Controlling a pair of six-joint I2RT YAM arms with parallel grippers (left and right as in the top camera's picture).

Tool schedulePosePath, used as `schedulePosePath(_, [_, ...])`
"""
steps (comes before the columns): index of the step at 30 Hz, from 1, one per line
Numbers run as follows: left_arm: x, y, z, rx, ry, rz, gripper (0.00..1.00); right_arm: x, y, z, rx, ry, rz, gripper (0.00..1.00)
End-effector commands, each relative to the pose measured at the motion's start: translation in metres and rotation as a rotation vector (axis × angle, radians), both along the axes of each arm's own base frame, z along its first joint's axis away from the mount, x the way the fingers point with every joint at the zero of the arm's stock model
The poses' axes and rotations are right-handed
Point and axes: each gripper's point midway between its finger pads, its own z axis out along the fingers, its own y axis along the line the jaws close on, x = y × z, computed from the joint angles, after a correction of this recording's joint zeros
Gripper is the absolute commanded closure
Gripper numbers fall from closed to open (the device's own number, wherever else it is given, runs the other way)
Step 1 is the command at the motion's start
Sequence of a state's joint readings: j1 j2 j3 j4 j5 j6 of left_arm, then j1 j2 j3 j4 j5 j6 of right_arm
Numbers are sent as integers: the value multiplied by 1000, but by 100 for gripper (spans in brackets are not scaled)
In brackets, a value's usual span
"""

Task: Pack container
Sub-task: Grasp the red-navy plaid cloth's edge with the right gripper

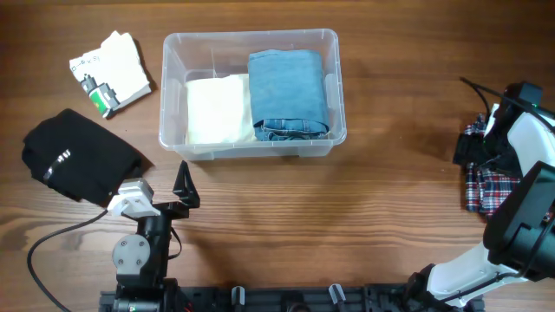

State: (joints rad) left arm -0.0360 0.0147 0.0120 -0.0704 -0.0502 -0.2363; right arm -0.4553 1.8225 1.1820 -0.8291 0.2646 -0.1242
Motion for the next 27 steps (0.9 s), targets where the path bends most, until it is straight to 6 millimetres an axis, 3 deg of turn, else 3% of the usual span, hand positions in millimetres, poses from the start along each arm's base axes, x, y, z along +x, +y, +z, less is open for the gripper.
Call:
schedulePosePath(1, [0, 0, -2, 23, 3, -4, 0, 3, -9, -3, -42, 1, 6, 0])
schedulePosePath(4, [0, 0, -2, 23, 3, -4, 0, 13, -3, -7, 3, -29, 68, 1])
schedulePosePath(14, [0, 0, -2, 23, 3, -4, 0, 13, -1, -22, 27, 14, 138, 2])
schedulePosePath(22, [0, 0, -2, 23, 3, -4, 0, 1, 6, -56, 87, 104, 130, 3])
schedulePosePath(26, [0, 0, -2, 23, 3, -4, 0, 1, 9, -60, 107, 103, 131, 18])
schedulePosePath(27, [0, 0, -2, 23, 3, -4, 0, 2, 9, -59, 105, 101, 131, 26])
